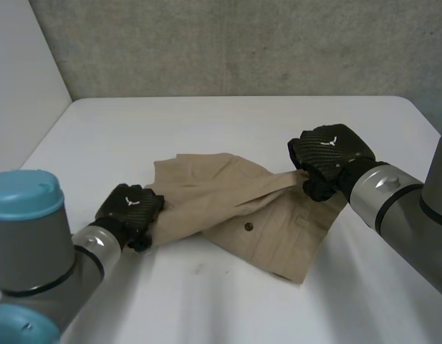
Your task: Fold the shorts.
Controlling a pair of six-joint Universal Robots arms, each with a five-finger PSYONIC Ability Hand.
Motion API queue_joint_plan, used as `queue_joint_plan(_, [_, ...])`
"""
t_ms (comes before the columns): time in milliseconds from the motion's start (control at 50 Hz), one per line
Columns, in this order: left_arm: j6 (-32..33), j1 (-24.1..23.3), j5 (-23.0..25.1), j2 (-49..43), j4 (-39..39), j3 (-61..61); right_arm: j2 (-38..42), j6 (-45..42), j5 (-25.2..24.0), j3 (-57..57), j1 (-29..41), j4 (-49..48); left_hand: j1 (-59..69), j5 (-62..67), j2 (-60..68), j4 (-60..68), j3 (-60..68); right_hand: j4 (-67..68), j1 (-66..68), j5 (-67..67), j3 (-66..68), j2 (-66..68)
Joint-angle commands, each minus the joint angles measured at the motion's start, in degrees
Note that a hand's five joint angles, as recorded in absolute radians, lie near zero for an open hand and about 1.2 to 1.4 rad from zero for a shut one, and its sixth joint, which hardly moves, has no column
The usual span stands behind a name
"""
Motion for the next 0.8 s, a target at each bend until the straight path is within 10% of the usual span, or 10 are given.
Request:
queue_joint_plan(20, [0.22,1.73,-0.18,-5.33,1.31,8.13,5.85,-2.05,-0.24,-2.27,-0.21,0.44,30.34,33.30,32.76,32.73,32.88,11.76,24.43,14.49,13.31,12.76])
queue_joint_plan(240, [0.40,-0.55,-2.46,-9.90,2.53,43.45,16.16,-4.79,0.55,-36.01,0.31,-3.59,30.34,33.30,32.76,32.73,32.88,11.76,24.43,14.49,13.31,12.76])
queue_joint_plan(340, [0.48,-1.17,-9.66,-8.33,16.48,53.06,14.68,2.59,0.38,-45.36,0.49,-21.24,30.34,33.30,32.76,32.73,32.88,11.76,24.43,14.49,13.31,12.76])
queue_joint_plan(480, [0.75,-1.35,-12.49,2.03,31.71,40.18,7.65,4.62,-0.59,-36.16,0.14,-27.42,30.34,33.30,32.76,32.73,32.88,11.76,24.43,14.49,13.31,12.76])
queue_joint_plan(800, [0.75,-3.28,-11.17,1.44,27.94,3.50,12.64,2.52,-4.98,-10.30,0.58,-16.00,30.34,33.30,32.76,32.73,32.88,11.76,24.43,14.49,13.31,12.76])
